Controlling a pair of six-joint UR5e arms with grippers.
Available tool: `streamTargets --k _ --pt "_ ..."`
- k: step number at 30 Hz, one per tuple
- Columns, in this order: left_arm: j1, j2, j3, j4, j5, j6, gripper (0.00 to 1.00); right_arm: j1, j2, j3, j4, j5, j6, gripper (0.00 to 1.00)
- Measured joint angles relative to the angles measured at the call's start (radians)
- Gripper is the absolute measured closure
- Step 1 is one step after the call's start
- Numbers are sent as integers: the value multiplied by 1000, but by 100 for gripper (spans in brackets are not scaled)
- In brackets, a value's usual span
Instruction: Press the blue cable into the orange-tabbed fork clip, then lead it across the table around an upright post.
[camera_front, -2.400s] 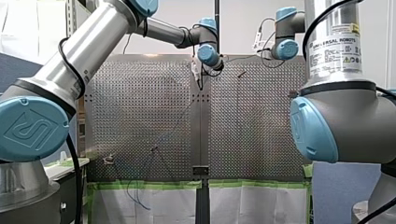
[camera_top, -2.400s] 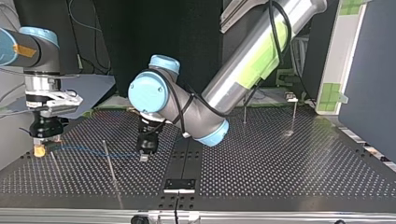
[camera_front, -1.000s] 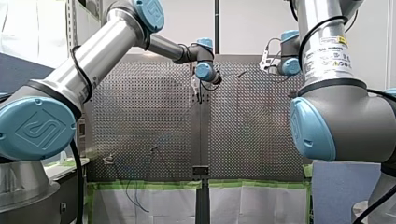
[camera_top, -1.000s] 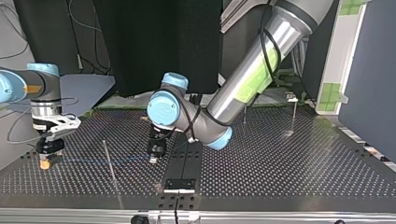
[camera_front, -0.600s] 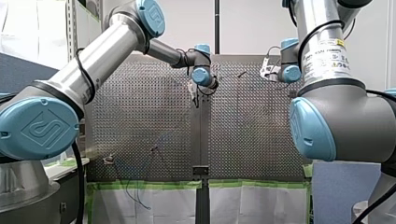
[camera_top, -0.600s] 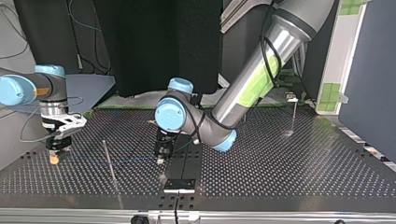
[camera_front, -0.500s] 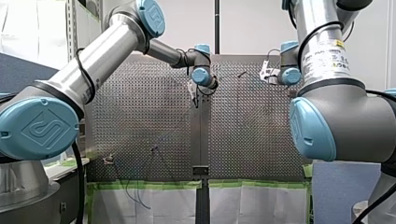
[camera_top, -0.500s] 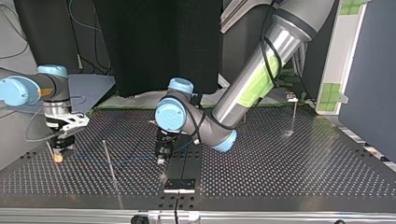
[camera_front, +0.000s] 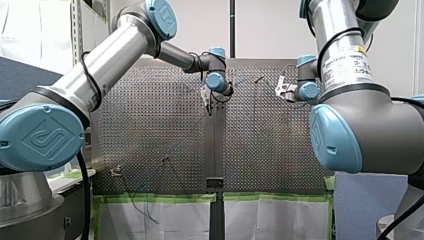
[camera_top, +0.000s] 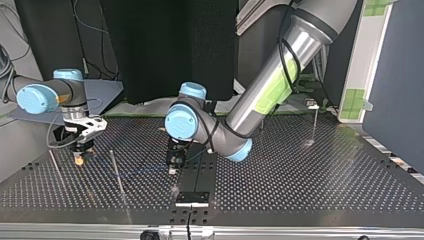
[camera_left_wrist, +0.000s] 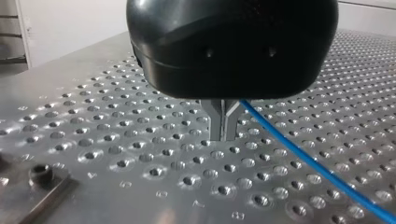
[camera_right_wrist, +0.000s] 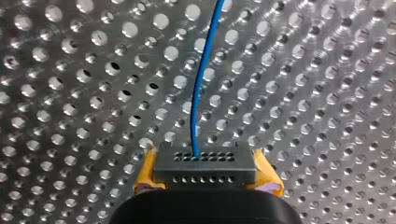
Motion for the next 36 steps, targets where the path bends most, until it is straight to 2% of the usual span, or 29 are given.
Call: streamTargets --k 1,2,4,5,6,7,8,10,14,28,31,36 --pt "-2 0 0 -2 0 6 69 1 1 0 0 0 -1 100" --pt "-3 0 0 -5 -1 12 69 2 3 1 1 1 -1 100" --pt "-6 0 0 -9 -2 24 47 4 5 5 0 2 -2 100" --pt "-7 0 0 -10 -3 28 47 5 7 7 -1 3 -3 100" --pt "-8 0 0 -12 -7 32 37 6 9 9 -2 3 -4 100" --pt "-9 0 0 -13 -11 34 23 7 10 11 -2 4 -5 100" --pt "-10 0 0 -14 -15 36 23 7 12 13 -3 5 -7 100" --pt "-12 0 0 -15 -21 40 2 10 15 18 -5 7 -11 100" --pt "-14 0 0 -17 -27 42 2 14 28 30 -8 15 -22 100" --pt "-16 0 0 -16 -79 39 2 23 125 58 -13 31 -87 100" --pt "-17 0 0 -16 -84 39 2 22 149 59 -15 33 -95 100" --pt "-18 0 0 -16 -93 39 2 23 195 59 -27 36 -99 100"
